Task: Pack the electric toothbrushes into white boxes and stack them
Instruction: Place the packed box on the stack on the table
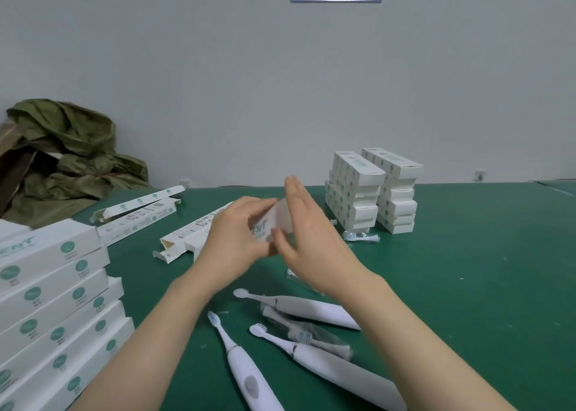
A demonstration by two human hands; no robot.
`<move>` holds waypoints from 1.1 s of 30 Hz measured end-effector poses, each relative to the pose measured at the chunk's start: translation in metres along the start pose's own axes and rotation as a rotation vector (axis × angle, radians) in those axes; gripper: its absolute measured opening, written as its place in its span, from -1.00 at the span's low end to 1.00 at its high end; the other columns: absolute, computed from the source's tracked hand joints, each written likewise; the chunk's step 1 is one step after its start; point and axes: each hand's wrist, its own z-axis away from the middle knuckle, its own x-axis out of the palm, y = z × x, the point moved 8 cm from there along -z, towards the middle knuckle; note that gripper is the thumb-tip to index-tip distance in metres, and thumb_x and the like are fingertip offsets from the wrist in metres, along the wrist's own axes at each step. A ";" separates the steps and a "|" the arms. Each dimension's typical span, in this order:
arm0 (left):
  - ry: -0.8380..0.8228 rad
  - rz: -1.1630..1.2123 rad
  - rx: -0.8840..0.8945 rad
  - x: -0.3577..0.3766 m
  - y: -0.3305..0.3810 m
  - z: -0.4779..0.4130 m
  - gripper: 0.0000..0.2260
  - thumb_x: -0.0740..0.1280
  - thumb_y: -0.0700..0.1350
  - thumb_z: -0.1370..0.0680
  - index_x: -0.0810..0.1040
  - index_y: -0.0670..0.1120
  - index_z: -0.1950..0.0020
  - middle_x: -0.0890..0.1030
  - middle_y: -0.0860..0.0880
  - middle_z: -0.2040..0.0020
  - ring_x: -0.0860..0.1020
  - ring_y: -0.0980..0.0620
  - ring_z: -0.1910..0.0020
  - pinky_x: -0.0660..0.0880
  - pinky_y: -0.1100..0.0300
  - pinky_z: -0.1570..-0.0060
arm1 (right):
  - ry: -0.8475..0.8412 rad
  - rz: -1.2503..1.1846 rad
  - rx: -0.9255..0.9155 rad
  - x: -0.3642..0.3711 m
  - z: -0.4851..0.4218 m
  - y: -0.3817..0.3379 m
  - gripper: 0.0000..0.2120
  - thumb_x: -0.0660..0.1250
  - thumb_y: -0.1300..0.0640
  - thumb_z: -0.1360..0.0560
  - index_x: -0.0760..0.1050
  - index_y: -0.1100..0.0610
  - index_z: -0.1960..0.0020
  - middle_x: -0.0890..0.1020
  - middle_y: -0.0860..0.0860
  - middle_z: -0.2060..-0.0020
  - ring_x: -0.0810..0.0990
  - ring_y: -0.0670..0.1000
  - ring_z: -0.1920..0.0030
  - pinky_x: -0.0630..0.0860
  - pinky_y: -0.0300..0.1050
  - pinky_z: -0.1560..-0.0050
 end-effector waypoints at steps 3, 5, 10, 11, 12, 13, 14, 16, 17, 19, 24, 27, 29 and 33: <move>-0.103 -0.110 0.027 -0.006 -0.001 -0.005 -0.44 0.57 -0.16 -0.20 0.60 -0.04 -0.20 0.54 0.20 0.06 0.54 0.18 0.04 0.32 0.58 0.07 | -0.134 0.065 -0.053 -0.004 0.000 0.000 -0.26 0.27 0.07 -0.55 -0.09 0.17 -0.55 0.01 0.06 -0.55 0.02 -0.03 -0.52 0.00 -0.29 -0.42; -0.129 -0.150 0.031 -0.005 -0.002 -0.007 -0.38 0.61 -0.15 -0.19 0.58 -0.03 -0.23 0.57 0.12 -0.02 0.52 0.18 -0.01 0.32 0.53 0.03 | -0.144 0.128 -0.031 -0.009 0.000 0.004 -0.29 0.34 0.03 -0.51 0.07 0.14 -0.53 0.22 0.05 -0.49 0.23 0.01 -0.45 0.22 -0.14 -0.39; 0.069 -0.281 0.066 -0.009 0.000 -0.007 -0.25 0.55 -0.12 -0.33 0.31 0.01 -0.45 0.31 0.03 -0.26 0.20 0.09 -0.27 0.11 0.31 -0.22 | 0.169 0.110 0.042 -0.049 -0.017 0.021 -0.47 0.47 0.10 -0.37 0.41 0.16 -0.29 0.55 0.06 -0.12 0.49 0.05 -0.13 0.37 -0.16 -0.07; 0.062 -0.277 0.029 -0.008 -0.007 -0.006 -0.30 0.52 -0.09 -0.37 0.30 0.04 -0.44 0.31 0.04 -0.25 0.21 0.08 -0.27 0.14 0.27 -0.21 | 0.275 0.095 0.090 -0.065 -0.024 0.034 -0.47 0.47 0.11 -0.36 0.41 0.18 -0.28 0.55 0.06 -0.09 0.47 0.03 -0.09 0.32 -0.24 -0.01; 0.012 -0.286 -0.015 -0.004 -0.017 -0.006 -0.39 0.48 -0.06 -0.41 0.34 0.05 -0.41 0.35 0.04 -0.25 0.25 0.05 -0.27 0.19 0.24 -0.20 | 0.385 0.078 0.148 -0.082 -0.031 0.049 -0.47 0.48 0.11 -0.36 0.41 0.19 -0.27 0.53 0.05 -0.05 0.45 0.00 -0.05 0.27 -0.28 0.04; -0.060 -0.310 -0.064 0.002 -0.029 -0.005 -0.50 0.44 -0.03 -0.44 0.40 0.05 -0.36 0.41 0.03 -0.24 0.32 0.04 -0.25 0.25 0.20 -0.20 | 0.485 0.054 0.213 -0.099 -0.037 0.066 -0.47 0.48 0.09 -0.36 0.40 0.21 -0.26 0.50 0.03 -0.03 0.43 -0.02 -0.02 0.26 -0.29 0.05; -0.136 -0.336 -0.117 0.009 -0.041 -0.002 -0.59 0.42 -0.01 -0.46 0.46 0.06 -0.29 0.47 0.03 -0.22 0.39 0.05 -0.22 0.31 0.18 -0.19 | 0.565 0.025 0.283 -0.113 -0.041 0.085 -0.46 0.49 0.07 -0.36 0.40 0.22 -0.24 0.48 0.02 -0.01 0.42 -0.02 -0.01 0.29 -0.27 0.04; -0.251 -0.352 -0.213 0.021 -0.063 0.005 -0.70 0.39 0.00 -0.49 0.52 0.04 -0.22 0.52 0.05 -0.19 0.46 0.09 -0.11 0.38 0.19 -0.15 | 0.650 -0.011 0.404 -0.131 -0.048 0.121 -0.48 0.50 0.05 -0.35 0.38 0.24 -0.19 0.47 0.06 -0.02 0.45 0.03 -0.02 0.42 -0.12 0.04; -0.293 -0.353 -0.250 0.026 -0.072 0.009 -0.71 0.38 -0.01 -0.50 0.53 0.03 -0.21 0.54 0.06 -0.16 0.47 0.11 -0.06 0.39 0.22 -0.14 | 0.661 -0.008 0.452 -0.134 -0.051 0.137 -0.51 0.50 0.06 -0.34 0.38 0.23 -0.13 0.47 0.08 -0.01 0.45 0.07 -0.01 0.45 -0.07 0.05; -0.364 -0.382 -0.307 0.034 -0.089 0.015 -0.74 0.36 0.00 -0.50 0.54 0.02 -0.17 0.56 0.08 -0.07 0.48 0.14 0.02 0.43 0.25 -0.08 | 0.652 0.033 0.535 -0.132 -0.055 0.161 -0.58 0.49 0.04 -0.33 0.32 0.17 0.02 0.43 0.10 0.09 0.40 0.10 0.08 0.40 -0.07 0.21; -0.458 -0.407 -0.411 0.042 -0.117 0.026 -0.88 0.34 -0.01 -0.47 0.52 0.07 0.01 0.55 0.14 0.12 0.54 0.16 0.07 0.49 0.23 -0.03 | 0.533 0.078 0.672 -0.100 -0.053 0.195 -0.51 0.48 -0.02 -0.38 0.32 0.25 -0.06 0.46 0.17 0.03 0.44 0.17 -0.01 0.47 0.06 0.07; -0.483 -0.401 -0.415 0.045 -0.120 0.027 -0.91 0.35 -0.01 -0.47 0.49 0.09 0.04 0.55 0.15 0.15 0.54 0.16 0.09 0.48 0.26 0.01 | 0.541 0.097 0.712 -0.092 -0.053 0.197 -0.44 0.46 -0.01 -0.40 0.30 0.30 -0.17 0.46 0.22 -0.10 0.44 0.23 -0.13 0.48 0.15 -0.08; -0.500 -0.407 -0.409 0.047 -0.121 0.026 -0.90 0.34 0.00 -0.47 0.49 0.08 0.04 0.55 0.13 0.14 0.54 0.15 0.10 0.48 0.26 0.02 | 0.530 0.109 0.716 -0.091 -0.056 0.195 -0.42 0.46 -0.02 -0.41 0.29 0.31 -0.19 0.45 0.22 -0.12 0.42 0.22 -0.15 0.47 0.11 -0.09; -0.517 -0.402 -0.408 0.047 -0.118 0.024 -0.89 0.35 0.00 -0.48 0.49 0.07 0.02 0.56 0.12 0.09 0.53 0.13 0.09 0.48 0.25 0.01 | 0.426 0.237 0.728 -0.092 -0.059 0.188 -0.33 0.42 -0.12 -0.42 0.25 0.32 -0.26 0.39 0.22 -0.20 0.35 0.20 -0.22 0.39 0.04 -0.13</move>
